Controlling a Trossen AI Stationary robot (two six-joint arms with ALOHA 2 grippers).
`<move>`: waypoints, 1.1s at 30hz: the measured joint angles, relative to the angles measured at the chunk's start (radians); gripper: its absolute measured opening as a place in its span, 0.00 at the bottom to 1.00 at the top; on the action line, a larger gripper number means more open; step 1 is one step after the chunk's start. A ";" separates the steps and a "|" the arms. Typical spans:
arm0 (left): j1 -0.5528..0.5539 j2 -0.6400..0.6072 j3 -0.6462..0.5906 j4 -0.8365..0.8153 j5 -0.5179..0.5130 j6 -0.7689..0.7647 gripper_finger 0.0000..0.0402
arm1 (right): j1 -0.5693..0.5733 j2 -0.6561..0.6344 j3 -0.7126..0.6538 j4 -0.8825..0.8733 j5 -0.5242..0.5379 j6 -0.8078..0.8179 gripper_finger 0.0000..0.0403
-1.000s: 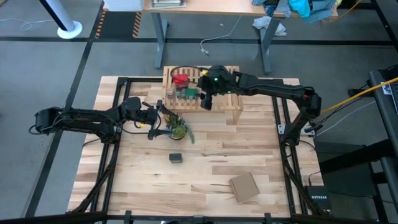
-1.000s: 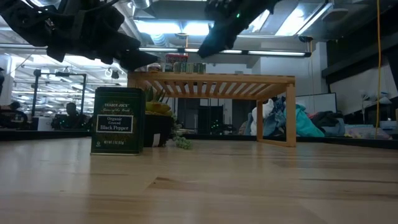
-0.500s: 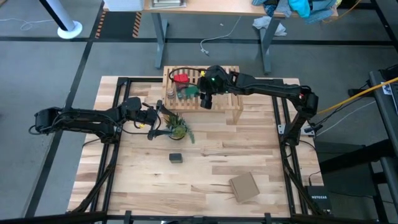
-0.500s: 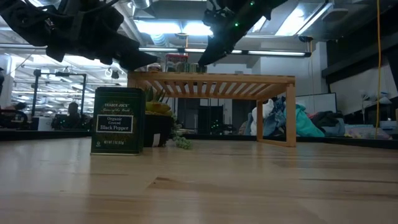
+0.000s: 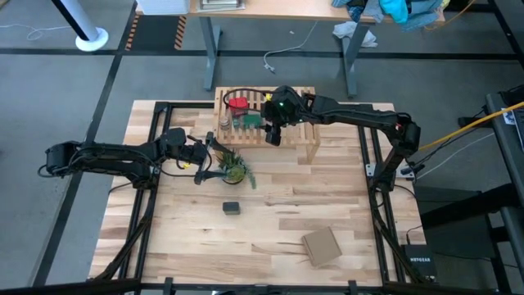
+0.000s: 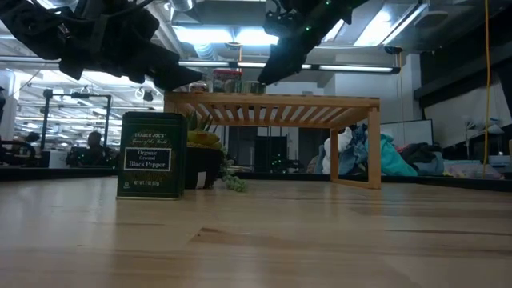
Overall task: Shelf spices
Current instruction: Put the green seasoning bottle on the shelf
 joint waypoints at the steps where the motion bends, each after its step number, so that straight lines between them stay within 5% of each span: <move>1: 0.000 0.000 0.000 0.000 0.000 0.000 0.98 | 0.000 0.000 0.000 -0.002 0.000 0.000 0.50; 13: 0.000 0.000 0.000 0.000 0.000 0.000 0.98 | 0.000 0.009 -0.012 -0.130 -0.008 0.039 0.50; 33: 0.000 0.001 -0.001 0.002 -0.001 0.001 0.98 | 0.001 0.003 -0.044 -0.101 0.002 0.040 0.50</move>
